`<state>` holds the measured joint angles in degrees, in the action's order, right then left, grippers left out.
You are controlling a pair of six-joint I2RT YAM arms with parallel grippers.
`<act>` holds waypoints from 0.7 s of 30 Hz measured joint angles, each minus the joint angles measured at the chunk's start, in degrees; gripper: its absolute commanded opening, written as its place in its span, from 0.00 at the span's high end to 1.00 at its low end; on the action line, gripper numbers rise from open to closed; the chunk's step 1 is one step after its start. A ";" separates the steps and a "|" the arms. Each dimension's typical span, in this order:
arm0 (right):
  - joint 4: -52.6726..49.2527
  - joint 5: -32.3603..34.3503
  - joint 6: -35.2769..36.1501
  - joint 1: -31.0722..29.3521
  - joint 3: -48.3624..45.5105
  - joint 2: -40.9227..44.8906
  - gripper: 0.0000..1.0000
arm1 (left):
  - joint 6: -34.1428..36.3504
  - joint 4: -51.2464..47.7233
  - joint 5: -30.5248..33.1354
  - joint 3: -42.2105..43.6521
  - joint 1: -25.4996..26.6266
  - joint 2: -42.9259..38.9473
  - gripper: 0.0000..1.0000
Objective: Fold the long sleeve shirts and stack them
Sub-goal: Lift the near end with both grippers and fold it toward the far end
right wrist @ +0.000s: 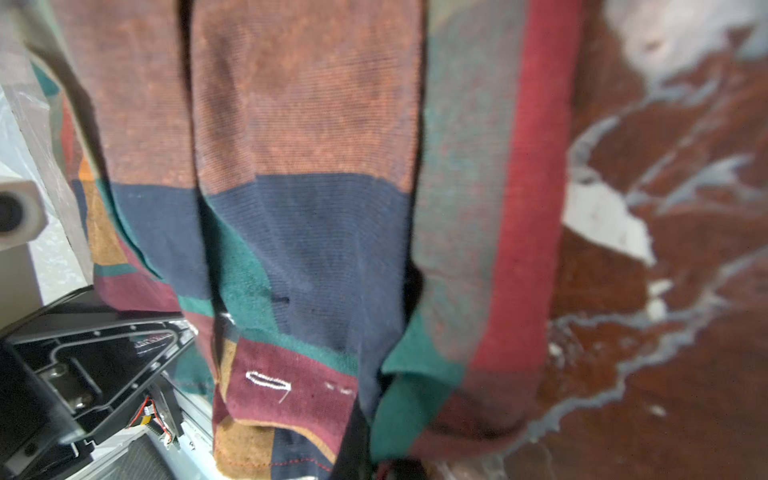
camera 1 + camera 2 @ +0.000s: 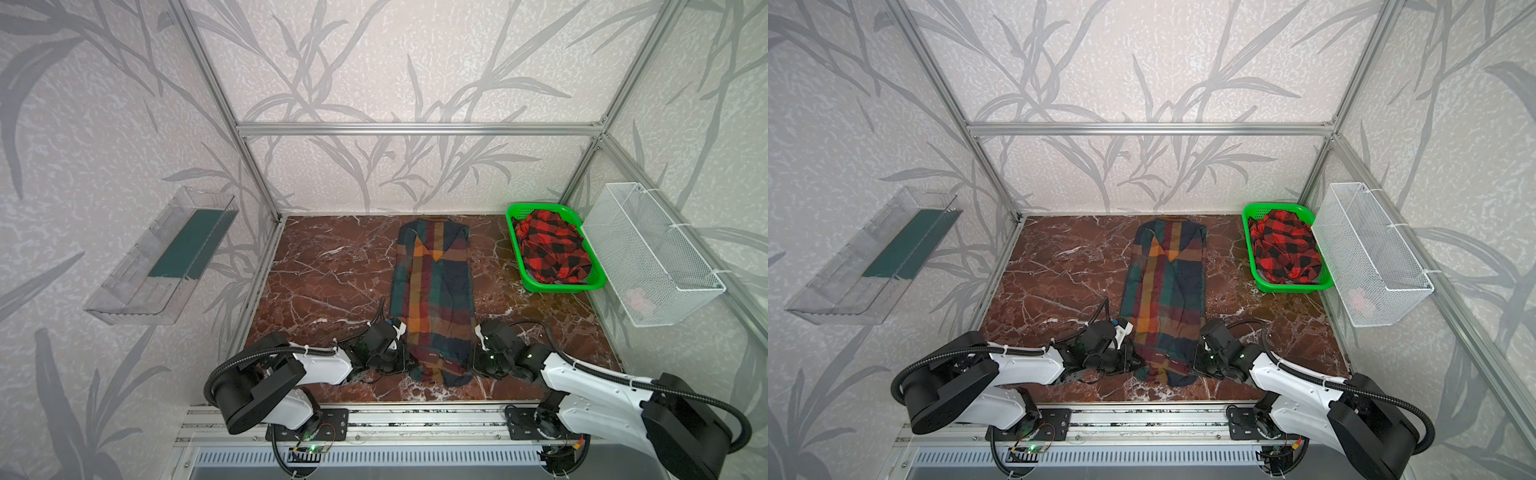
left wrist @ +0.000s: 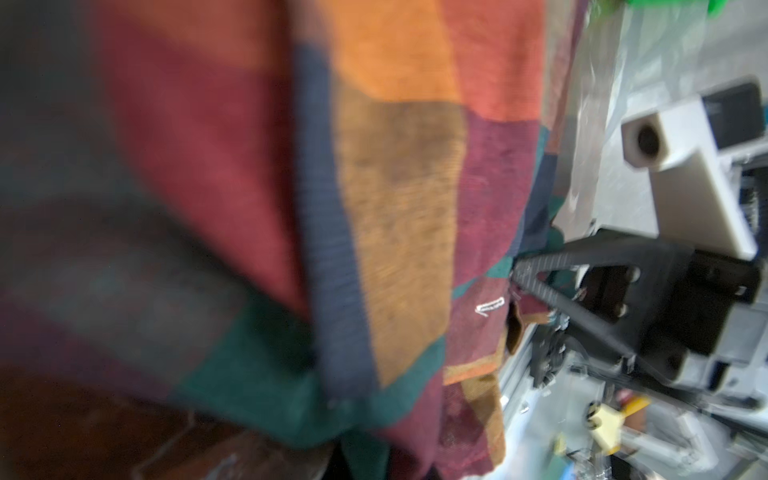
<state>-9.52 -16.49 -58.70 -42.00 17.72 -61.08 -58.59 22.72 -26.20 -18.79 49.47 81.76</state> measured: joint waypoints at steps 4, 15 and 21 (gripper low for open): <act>-2.56 0.09 0.02 -0.63 0.02 2.93 1.00 | -1.11 -4.11 0.63 0.00 0.50 -2.93 1.00; -12.02 1.46 0.24 -2.27 5.66 10.78 1.00 | -6.16 -20.74 7.13 -5.62 4.22 -19.39 1.00; -15.41 3.61 1.36 -2.32 11.82 13.27 1.00 | -9.40 -27.12 9.38 -10.69 4.22 -20.46 1.00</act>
<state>-24.93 -12.88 -57.34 -44.31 29.54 -47.81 -67.99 -4.40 -16.82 -29.47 53.69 61.30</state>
